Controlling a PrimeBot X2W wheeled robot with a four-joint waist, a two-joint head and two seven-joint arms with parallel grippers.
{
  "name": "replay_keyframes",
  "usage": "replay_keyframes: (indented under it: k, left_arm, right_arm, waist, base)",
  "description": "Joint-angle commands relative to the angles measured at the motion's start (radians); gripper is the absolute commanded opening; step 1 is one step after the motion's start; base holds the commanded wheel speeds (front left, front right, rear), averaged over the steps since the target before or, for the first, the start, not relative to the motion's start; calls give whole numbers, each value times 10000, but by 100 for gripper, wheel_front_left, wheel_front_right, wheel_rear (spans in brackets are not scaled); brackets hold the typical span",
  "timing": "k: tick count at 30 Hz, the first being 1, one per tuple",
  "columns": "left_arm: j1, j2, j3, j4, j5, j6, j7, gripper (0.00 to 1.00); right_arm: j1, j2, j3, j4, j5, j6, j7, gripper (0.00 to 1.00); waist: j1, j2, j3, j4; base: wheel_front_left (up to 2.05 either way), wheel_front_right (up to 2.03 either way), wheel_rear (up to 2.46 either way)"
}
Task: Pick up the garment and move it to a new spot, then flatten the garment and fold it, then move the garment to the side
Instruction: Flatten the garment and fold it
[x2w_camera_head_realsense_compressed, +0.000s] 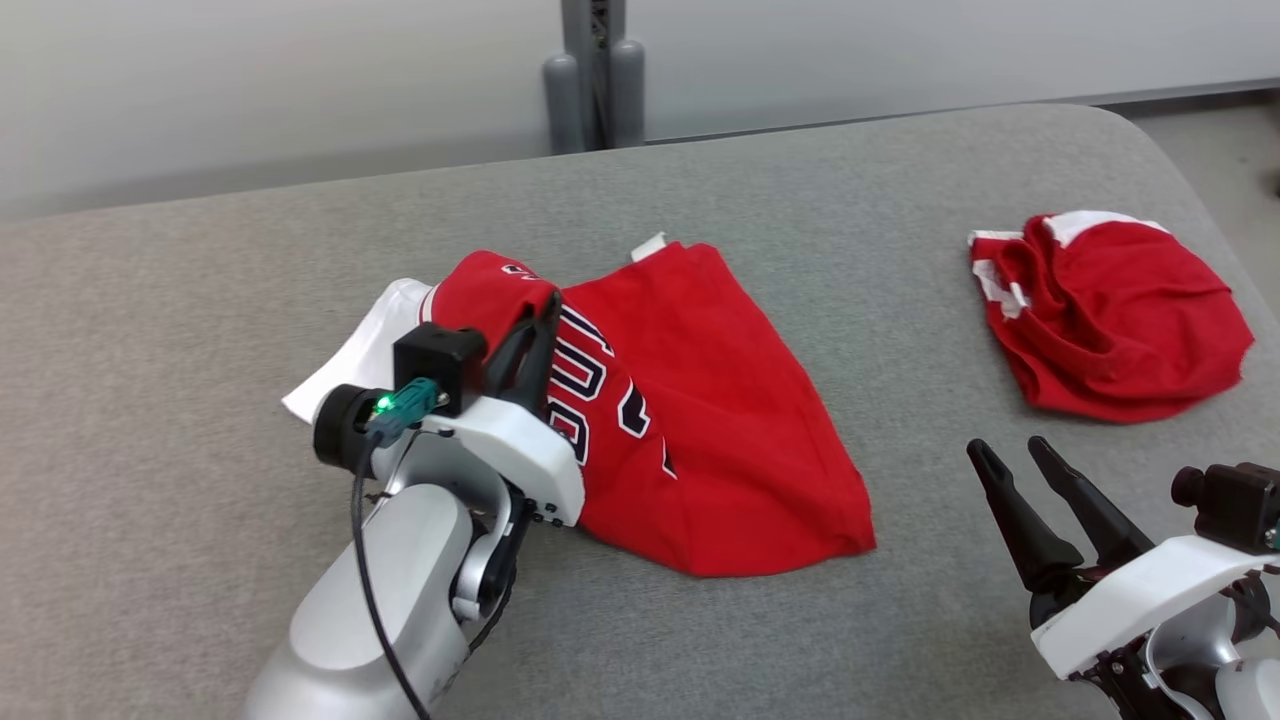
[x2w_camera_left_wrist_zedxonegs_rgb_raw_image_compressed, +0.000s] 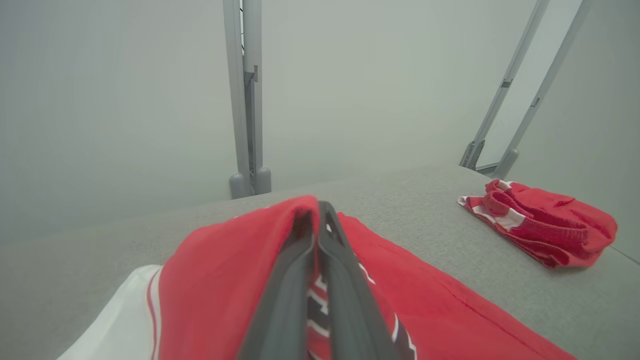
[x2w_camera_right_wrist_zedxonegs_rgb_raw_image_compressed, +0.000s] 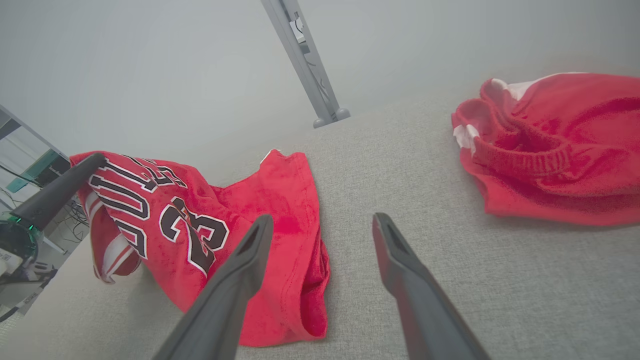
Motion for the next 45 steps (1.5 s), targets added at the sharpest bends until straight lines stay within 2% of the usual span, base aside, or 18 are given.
replay_keyframes:
  k: [1,7,13,14,15,16,25,30,37,41,45]
  left_arm:
    - [-234,-54,-82,158,77,-59,49,0]
    - [-591,-369,-572,1230,-144,-313,-41,0]
    - [-634,-488,-1038,2092,-494,-486,-408,0]
    - [-654,-490,-1095,2176,-568,-506,-491,36]
    - [-665,-494,-1188,2208,-658,-545,-545,60]
    - [-671,-499,-1304,2195,-752,-568,-588,99]
    - [-328,-504,-2069,1698,-1113,-404,-920,100]
    - [453,-256,-2225,1043,-1103,-226,-951,100]
    - [1449,531,-1725,63,-1220,1122,-557,100]
    - [1377,811,-1525,264,-1169,1620,-370,100]
    - [1238,820,-1332,684,-1382,1694,-290,100]
  right_arm:
    - [-89,-39,8,38,33,1,-73,100]
    - [-149,-13,135,171,129,1,-278,100]
    - [-241,9,322,395,124,1,-501,100]
    - [-270,4,384,440,103,1,-502,100]
    - [-276,-1,450,494,88,1,-517,100]
    - [-284,0,531,549,70,1,-541,100]
    - [-355,-64,888,795,181,1,-688,100]
    - [-273,-88,816,828,180,1,-705,100]
    - [-231,-75,777,764,176,1,-710,100]
    - [-384,-58,896,770,214,1,-646,100]
    - [-436,-102,871,789,224,1,-690,100]
  waist:
    - [0,-1,111,-278]
    - [0,-1,404,-856]
    - [0,-1,532,-893]
    - [0,-1,541,-834]
    - [0,-1,538,-765]
    - [0,-1,531,-685]
    - [0,-1,319,120]
    - [0,-1,224,378]
    - [0,-1,271,468]
    - [0,-1,348,263]
    - [0,-1,424,63]
  base:
    - [0,0,0]
    - [0,0,0]
    - [0,0,0]
    - [0,0,0]
    - [0,0,0]
    - [0,0,0]
    - [0,0,0]
    - [0,0,0]
    - [0,0,0]
    - [0,0,0]
    - [0,0,0]
